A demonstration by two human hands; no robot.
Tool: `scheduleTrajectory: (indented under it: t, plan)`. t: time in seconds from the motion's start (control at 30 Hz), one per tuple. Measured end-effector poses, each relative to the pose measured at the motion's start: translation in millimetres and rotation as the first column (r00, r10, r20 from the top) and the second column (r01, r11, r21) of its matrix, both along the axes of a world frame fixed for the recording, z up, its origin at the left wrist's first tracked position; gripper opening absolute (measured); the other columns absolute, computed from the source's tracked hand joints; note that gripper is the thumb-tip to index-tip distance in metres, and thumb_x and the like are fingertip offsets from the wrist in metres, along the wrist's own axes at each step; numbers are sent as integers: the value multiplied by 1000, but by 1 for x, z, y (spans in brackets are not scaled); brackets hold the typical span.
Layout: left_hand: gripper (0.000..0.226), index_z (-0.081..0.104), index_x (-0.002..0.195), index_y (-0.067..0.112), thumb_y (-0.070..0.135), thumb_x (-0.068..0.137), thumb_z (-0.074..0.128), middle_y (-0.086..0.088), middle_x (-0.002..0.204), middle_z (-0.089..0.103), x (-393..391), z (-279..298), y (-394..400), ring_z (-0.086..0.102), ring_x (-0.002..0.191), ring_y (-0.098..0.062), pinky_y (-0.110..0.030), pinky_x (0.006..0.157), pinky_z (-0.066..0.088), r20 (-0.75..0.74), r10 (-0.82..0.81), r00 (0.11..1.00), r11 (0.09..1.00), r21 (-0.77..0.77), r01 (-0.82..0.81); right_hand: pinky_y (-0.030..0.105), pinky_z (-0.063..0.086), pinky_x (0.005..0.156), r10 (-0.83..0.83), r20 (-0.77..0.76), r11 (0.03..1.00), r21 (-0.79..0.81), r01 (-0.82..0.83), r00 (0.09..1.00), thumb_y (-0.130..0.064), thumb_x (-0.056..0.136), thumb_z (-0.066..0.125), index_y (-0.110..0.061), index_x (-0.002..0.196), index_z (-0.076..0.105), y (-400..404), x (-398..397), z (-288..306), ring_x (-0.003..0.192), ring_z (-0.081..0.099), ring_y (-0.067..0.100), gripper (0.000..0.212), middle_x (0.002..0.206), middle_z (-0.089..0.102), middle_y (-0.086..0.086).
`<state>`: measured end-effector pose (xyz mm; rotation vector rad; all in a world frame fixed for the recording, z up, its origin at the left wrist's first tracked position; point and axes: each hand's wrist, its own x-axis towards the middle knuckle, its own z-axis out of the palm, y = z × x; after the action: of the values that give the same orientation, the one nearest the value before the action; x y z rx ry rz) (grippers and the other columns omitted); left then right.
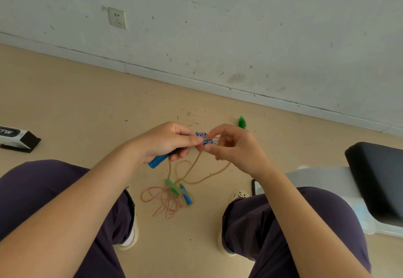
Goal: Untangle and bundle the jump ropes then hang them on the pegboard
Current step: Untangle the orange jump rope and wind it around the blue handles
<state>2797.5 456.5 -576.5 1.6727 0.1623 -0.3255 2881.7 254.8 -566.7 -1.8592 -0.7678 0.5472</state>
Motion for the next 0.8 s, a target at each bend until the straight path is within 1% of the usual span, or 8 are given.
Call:
scheduleTrajectory:
  t: [0.1,0.27,0.37,0.53,0.6,0.67,0.73,0.8]
  plan:
    - [28,74,72,25,36,96,64,-1,61,60,0,-1,-7,46,47,-13,-22,50,41,-4,-44,999,999,-14,44,27,48,63,44,4,999,-1,-44,999,-16,77,83,-15,99,68,5,-5,-2,65,53,12,27,78,61,3]
    - [26,79,92,18,37,97,62,-6,77,72,0,-2,-5,64,61,-17,-26,64,55,-11,-51,999,999,-14,51,19,29,49,80,140,990,-124,-63,987,-28,77,83,-22,93,58,4,-3,-5,50,30,6,31,55,34,-13]
    - [25,79,93,21,36,98,61,-5,80,74,-1,1,7,69,72,-18,-22,70,54,-25,-51,998,996,66,53,16,27,47,-19,179,994,-104,38,984,-35,77,80,-23,82,58,2,1,-3,45,29,6,26,48,35,-13]
    - [30,77,88,19,39,99,58,-1,87,77,-5,2,24,70,83,-8,-20,81,48,-59,-20,998,968,248,34,17,32,51,-279,135,958,110,266,951,-17,85,76,-16,78,59,-8,16,-2,51,34,7,17,54,39,-7]
    - [40,71,83,10,41,100,53,-2,85,77,-5,3,25,69,81,-8,-22,82,49,-65,1,998,955,295,18,25,41,59,-318,118,946,109,306,941,-18,87,74,-18,79,58,-9,20,-4,60,45,14,17,64,50,0]
    - [41,62,78,8,40,102,52,-6,70,72,-5,4,21,66,69,-14,-24,79,52,-52,28,998,960,281,-12,32,49,67,-279,101,959,75,273,955,-18,89,71,-20,83,57,-9,20,-6,65,56,16,15,70,59,-3]
    - [38,59,76,9,37,101,55,-5,52,54,-4,4,14,50,48,-17,-28,65,50,-22,59,998,980,194,-54,32,51,68,-192,16,979,70,190,981,-18,89,71,-23,93,57,-10,20,-6,63,62,15,15,71,66,-5]
    - [34,65,77,12,38,99,59,1,48,41,-4,3,7,33,42,-14,-29,53,43,5,57,998,991,119,-57,27,51,64,-105,-54,993,54,108,993,-23,84,77,-28,102,58,-10,18,-4,60,62,14,27,75,68,-3]
